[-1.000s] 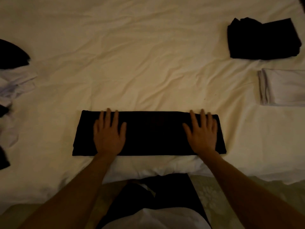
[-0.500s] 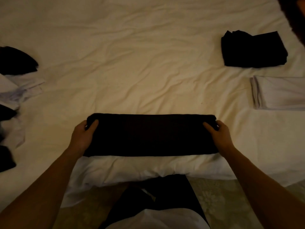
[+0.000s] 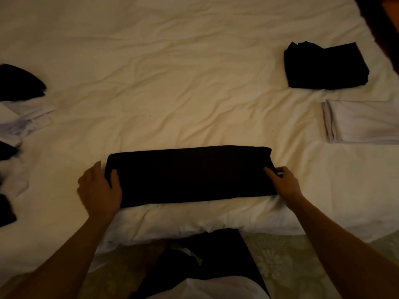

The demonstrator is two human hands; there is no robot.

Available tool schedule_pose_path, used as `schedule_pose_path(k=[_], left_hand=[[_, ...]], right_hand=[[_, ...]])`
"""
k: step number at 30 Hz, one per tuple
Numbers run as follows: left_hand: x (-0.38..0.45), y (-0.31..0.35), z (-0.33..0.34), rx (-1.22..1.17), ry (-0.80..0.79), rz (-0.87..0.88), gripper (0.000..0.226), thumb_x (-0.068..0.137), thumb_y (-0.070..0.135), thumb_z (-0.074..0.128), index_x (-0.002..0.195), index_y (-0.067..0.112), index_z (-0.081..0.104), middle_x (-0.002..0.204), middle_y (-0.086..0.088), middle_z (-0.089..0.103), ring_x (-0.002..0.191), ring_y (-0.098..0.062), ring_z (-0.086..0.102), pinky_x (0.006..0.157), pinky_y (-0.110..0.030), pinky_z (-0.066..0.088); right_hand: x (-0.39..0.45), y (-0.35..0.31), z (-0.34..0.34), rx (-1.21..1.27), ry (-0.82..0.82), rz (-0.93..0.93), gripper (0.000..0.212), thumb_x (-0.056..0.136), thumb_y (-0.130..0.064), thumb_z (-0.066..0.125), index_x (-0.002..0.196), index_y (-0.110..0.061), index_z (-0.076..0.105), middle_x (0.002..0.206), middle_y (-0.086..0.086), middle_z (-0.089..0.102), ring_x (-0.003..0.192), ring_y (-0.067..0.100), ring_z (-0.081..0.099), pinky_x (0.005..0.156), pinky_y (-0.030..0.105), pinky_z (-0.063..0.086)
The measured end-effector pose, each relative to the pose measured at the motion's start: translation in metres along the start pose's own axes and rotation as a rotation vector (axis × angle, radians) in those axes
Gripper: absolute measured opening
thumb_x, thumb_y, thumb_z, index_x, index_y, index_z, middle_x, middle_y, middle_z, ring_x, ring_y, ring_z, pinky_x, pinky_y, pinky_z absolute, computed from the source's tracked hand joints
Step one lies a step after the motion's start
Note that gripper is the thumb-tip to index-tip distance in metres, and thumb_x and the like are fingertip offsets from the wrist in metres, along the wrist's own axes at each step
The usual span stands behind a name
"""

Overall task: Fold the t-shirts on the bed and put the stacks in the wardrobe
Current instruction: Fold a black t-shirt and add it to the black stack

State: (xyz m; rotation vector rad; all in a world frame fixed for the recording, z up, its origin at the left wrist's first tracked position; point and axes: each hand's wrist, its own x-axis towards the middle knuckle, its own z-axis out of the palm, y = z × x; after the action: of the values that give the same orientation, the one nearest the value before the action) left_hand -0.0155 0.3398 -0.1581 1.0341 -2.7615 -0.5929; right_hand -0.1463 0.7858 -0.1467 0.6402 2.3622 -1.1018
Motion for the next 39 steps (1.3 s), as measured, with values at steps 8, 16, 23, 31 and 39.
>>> schedule_pose_path(k=[8,16,23,31,39], left_hand=[[-0.053,0.134,0.059,-0.188,-0.238,0.55,0.045,0.102,0.034,0.036,0.137,0.013,0.056,0.13,-0.008,0.055,0.103,-0.027,0.06,0.077,-0.039,0.055],[-0.06,0.152,0.091,0.16,-0.406,0.419,0.072,0.086,0.003,0.064,0.151,0.016,0.035,0.143,-0.016,0.039,0.114,-0.036,0.049,0.069,-0.042,0.049],[-0.048,0.13,0.063,0.151,-0.453,0.488,0.05,0.093,0.029,0.057,0.142,0.023,0.048,0.14,-0.008,0.042,0.117,-0.029,0.048,0.074,-0.035,0.046],[0.008,0.071,-0.04,-0.937,-0.522,-0.451,0.033,0.104,0.035,0.044,0.116,0.013,0.066,0.099,-0.006,0.071,0.088,-0.022,0.069,0.07,-0.028,0.053],[0.018,0.017,-0.055,-0.829,-0.635,-0.384,0.048,0.083,0.064,0.061,0.114,0.029,0.068,0.109,0.005,0.071,0.1,-0.014,0.068,0.097,-0.038,0.052]], right_hand=[[-0.016,-0.007,-0.002,0.399,-0.077,0.078,0.022,0.093,-0.019,0.065,0.105,0.0,0.064,0.109,0.025,0.067,0.097,0.035,0.066,0.092,0.048,0.052],[-0.059,-0.051,-0.005,0.762,-0.069,-0.022,0.014,0.094,-0.011,0.061,0.108,-0.01,0.063,0.099,0.011,0.071,0.084,0.022,0.071,0.064,0.027,0.058],[-0.131,-0.133,0.047,0.691,-0.255,-0.296,0.013,0.092,-0.008,0.064,0.102,-0.003,0.057,0.1,0.022,0.067,0.092,0.029,0.068,0.08,0.039,0.056],[-0.153,-0.187,0.192,0.139,-0.365,-0.55,0.021,0.089,-0.007,0.066,0.095,-0.012,0.047,0.075,-0.006,0.051,0.061,0.0,0.049,0.057,0.014,0.042],[-0.159,-0.177,0.273,-0.244,-0.608,-0.646,0.035,0.092,-0.016,0.063,0.122,-0.003,0.051,0.115,0.017,0.058,0.099,0.03,0.061,0.083,0.041,0.053]])
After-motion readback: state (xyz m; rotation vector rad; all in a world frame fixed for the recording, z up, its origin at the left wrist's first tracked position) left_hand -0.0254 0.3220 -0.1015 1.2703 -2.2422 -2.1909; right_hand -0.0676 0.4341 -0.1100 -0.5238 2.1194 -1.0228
